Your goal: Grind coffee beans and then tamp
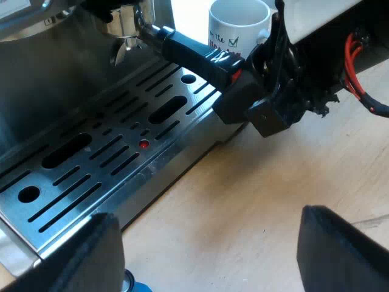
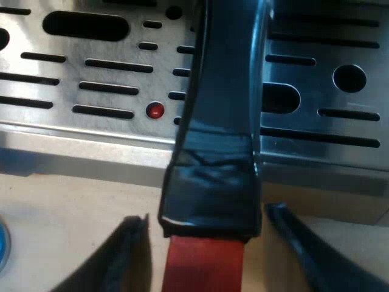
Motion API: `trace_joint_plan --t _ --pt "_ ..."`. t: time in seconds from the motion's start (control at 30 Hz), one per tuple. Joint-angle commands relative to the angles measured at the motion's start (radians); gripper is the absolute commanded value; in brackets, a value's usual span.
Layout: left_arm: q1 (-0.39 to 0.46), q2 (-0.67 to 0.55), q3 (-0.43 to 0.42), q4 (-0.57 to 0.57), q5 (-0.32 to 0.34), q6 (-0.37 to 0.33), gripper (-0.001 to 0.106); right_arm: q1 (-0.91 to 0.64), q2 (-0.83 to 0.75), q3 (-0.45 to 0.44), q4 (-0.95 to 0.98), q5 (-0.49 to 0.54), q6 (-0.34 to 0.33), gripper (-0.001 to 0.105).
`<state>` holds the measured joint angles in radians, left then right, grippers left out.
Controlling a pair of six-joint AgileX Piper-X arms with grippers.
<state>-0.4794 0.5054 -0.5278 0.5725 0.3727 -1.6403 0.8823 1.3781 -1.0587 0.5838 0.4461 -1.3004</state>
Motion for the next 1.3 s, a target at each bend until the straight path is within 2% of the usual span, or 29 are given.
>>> trace_joint_plan --t 0.03,0.37,1.3 --pt "-0.006 -0.003 -0.004 -0.004 0.007 -0.001 0.062 -0.006 0.0 -0.008 0.002 -0.002 -0.005 0.03" --pt "-0.006 -0.003 -0.004 -0.004 0.007 -0.001 0.062 -0.006 0.0 -0.008 0.003 -0.002 -0.005 0.0" --pt "-0.006 -0.003 -0.004 -0.004 0.007 -0.001 0.062 -0.003 -0.01 -0.008 0.003 -0.002 -0.012 0.0"
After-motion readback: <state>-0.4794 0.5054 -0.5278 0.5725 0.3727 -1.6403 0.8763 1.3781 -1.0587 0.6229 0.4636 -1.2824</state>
